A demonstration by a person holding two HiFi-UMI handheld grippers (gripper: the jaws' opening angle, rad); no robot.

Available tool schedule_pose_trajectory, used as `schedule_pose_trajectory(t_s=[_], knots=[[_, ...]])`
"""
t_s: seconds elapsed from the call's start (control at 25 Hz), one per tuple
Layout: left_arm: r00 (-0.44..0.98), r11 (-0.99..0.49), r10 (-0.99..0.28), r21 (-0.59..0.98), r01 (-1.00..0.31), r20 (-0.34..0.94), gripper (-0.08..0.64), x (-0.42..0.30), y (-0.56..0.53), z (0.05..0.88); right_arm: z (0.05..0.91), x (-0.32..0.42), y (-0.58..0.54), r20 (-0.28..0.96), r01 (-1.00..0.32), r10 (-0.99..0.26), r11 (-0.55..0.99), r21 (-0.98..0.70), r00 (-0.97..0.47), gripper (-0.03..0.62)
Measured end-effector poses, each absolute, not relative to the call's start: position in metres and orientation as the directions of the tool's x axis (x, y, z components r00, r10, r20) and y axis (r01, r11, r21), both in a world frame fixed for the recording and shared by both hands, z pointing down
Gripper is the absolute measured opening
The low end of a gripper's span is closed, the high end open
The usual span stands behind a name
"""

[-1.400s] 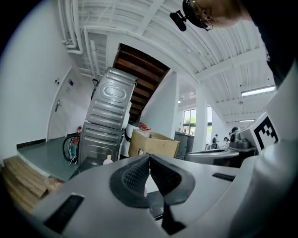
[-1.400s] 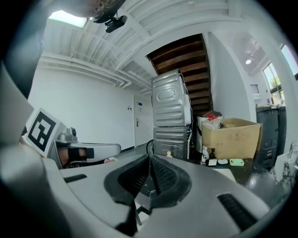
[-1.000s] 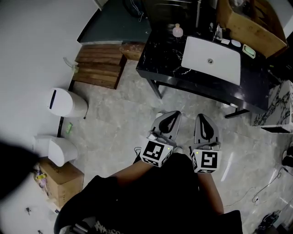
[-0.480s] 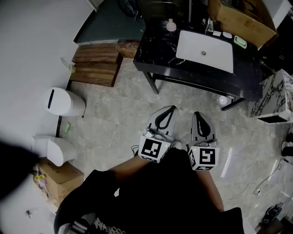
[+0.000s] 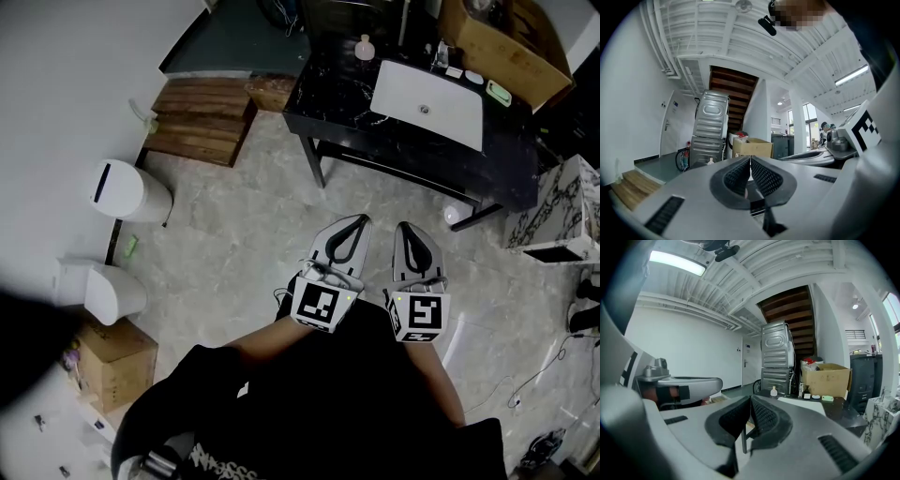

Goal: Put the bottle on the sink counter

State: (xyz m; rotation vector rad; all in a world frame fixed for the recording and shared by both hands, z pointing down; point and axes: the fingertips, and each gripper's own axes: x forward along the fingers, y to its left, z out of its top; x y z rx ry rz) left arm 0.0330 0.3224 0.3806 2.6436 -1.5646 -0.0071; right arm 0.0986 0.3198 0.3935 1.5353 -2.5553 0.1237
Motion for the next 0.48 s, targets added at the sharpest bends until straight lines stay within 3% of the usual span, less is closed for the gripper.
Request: schedule_pose_trajectory(t_s=[0.28,0.48], knots=[[0.529,-0.527,-0.849,0.068,-0.847,0.009,0.017,0.054,0.334,0.375,0.392,0.107,0.331,0.173,-0.875,-0.863,0.484,0.015,-0.475,0.038],[0.570,-0.567,-0.818,0.054,-0.822,0.079,0.017,0.067,0.339,0.389,0.395,0.118,0.333,0.172,-0.882,-0.868,0.472,-0.005,-0.465,0.038]])
